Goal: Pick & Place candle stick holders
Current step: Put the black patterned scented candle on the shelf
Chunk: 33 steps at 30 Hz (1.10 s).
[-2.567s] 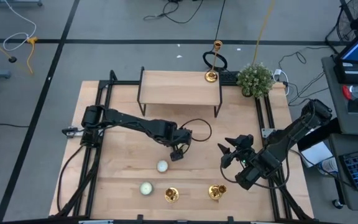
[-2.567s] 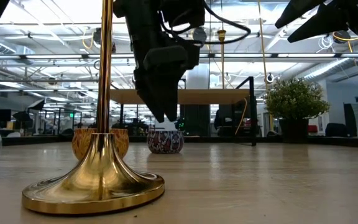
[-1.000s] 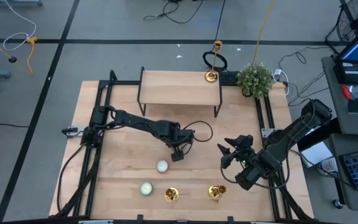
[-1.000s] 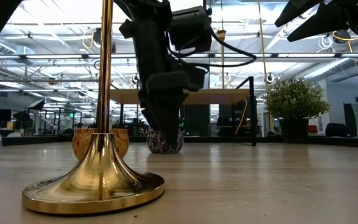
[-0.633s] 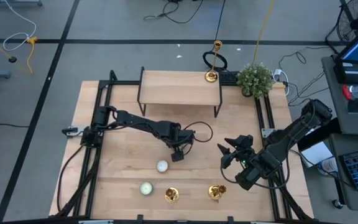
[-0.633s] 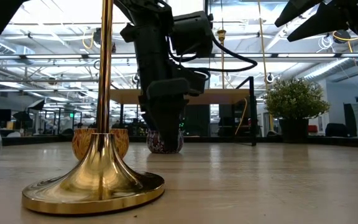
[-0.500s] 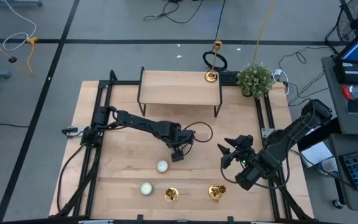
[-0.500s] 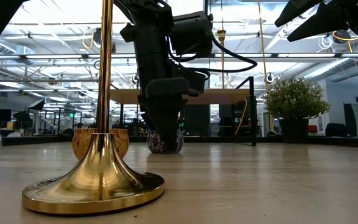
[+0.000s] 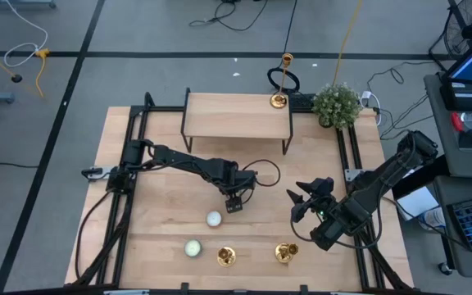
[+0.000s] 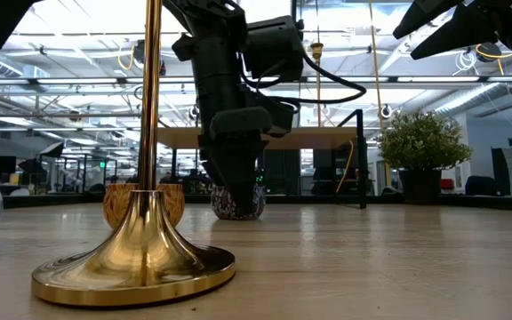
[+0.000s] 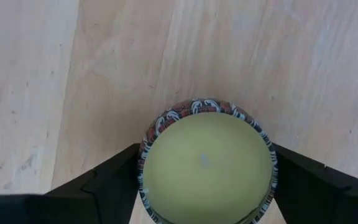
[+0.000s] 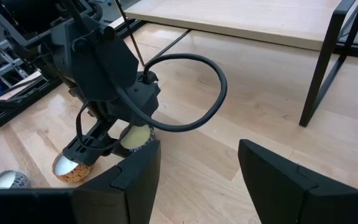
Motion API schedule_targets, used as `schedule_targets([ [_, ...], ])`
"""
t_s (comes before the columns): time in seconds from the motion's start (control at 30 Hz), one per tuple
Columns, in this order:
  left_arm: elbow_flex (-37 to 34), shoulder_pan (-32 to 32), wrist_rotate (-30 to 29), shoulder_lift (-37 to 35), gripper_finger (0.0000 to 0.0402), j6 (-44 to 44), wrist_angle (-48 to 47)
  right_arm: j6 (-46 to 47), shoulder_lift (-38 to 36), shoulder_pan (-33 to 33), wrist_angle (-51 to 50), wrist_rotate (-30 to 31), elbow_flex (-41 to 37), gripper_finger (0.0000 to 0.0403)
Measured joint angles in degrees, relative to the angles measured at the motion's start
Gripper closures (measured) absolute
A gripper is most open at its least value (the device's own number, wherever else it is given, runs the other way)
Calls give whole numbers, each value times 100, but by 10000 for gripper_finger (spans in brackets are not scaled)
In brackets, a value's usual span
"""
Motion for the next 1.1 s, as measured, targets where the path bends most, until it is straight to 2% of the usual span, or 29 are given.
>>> schedule_targets([
  [0.1,0,0,-35,-13,77,-4,-263,-3,0,0,0,1,0,190],
  [0.27,0,0,23,-24,106,118,-542,-24,0,0,0,132,0,190],
  [0.53,9,13,30,-222,106,72,-611,-45,0,0,-2,147,0,190],
  [0.77,13,141,-94,-881,87,-172,-724,-46,0,0,-2,151,0,190],
  [0.9,17,265,-170,-1345,104,-265,-802,-48,0,0,-2,230,0,190],
  [1.1,17,581,-212,-2082,104,-314,-939,-48,0,-45,29,292,0,190],
])
